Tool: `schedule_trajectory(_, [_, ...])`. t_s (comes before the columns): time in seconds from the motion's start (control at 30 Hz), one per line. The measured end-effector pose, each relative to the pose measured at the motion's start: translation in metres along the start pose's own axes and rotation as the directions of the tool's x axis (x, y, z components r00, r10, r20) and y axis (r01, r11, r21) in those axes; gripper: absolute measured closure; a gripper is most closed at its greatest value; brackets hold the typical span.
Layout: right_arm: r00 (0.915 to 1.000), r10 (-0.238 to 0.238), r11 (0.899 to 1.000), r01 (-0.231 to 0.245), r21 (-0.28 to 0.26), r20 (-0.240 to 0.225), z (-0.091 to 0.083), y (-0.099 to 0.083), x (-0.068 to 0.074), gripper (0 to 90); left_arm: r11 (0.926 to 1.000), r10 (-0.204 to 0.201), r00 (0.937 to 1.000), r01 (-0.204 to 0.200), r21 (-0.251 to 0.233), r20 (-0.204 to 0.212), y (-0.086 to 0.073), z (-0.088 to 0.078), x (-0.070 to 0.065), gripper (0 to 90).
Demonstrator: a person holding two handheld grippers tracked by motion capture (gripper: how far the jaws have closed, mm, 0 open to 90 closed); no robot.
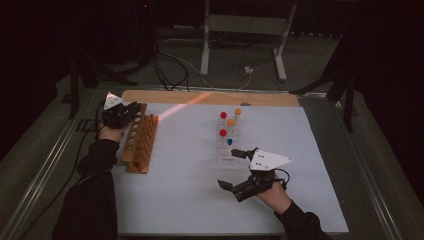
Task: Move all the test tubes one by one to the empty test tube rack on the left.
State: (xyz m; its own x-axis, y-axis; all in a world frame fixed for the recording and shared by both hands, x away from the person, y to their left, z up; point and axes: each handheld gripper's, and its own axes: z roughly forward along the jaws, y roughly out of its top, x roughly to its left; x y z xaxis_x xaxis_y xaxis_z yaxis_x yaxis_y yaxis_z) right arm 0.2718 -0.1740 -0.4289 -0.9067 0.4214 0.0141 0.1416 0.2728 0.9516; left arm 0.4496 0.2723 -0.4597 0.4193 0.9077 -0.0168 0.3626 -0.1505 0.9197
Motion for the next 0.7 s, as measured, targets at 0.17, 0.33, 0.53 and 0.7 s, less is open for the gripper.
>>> schedule_trajectory(0.17, [1.0,-0.001,1.0,0.001,-0.001,0.0,0.0,0.0,0.0,0.0,0.9999,-0.003,1.0,0.003,0.016,0.003,0.002,0.0,-0.001,76.5])
schedule_trajectory(0.33, [1.0,0.002,1.0,-0.002,0.002,0.0,0.0,0.0,0.0,0.0,0.9986,0.012,0.9999,-0.012,0.052,0.009,0.001,0.003,-0.002,73.4])
schedule_trajectory(0.53, [1.0,0.002,1.0,-0.002,0.002,0.0,-0.001,0.001,-0.001,0.0,0.998,0.005,0.9991,-0.008,0.063,0.041,0.004,-0.002,-0.005,59.4])
schedule_trajectory(0.7, [1.0,0.002,1.0,-0.002,0.0,0.009,-0.003,0.002,-0.002,0.0,0.9996,-0.001,0.9983,-0.001,0.029,0.058,0.015,-0.02,-0.005,47.3])
